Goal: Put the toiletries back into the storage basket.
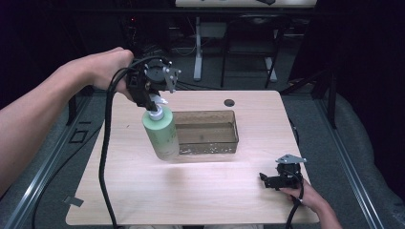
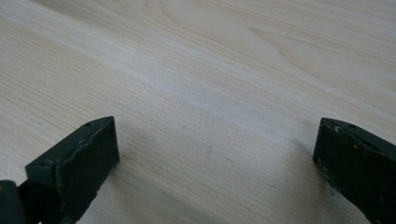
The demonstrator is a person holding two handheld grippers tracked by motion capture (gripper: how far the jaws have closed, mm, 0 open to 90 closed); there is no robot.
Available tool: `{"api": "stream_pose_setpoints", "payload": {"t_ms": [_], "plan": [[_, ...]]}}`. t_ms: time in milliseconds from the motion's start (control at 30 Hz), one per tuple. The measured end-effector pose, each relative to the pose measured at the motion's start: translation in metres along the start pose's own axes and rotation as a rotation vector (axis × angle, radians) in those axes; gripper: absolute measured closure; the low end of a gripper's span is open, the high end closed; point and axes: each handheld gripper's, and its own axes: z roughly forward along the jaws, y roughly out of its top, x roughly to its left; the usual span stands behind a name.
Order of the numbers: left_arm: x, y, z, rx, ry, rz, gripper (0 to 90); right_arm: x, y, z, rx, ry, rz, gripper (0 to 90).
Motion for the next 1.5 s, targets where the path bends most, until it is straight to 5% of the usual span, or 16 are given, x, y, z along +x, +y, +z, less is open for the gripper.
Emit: {"api": "stream_pose_setpoints", "payload": {"t_ms": [1500], "plan": [[0.041,0.010,-0.009,0.019,0.031,-0.051,63.3,0.000,0.000,0.000,0.002,-0.001,0.002,0.0]]}}
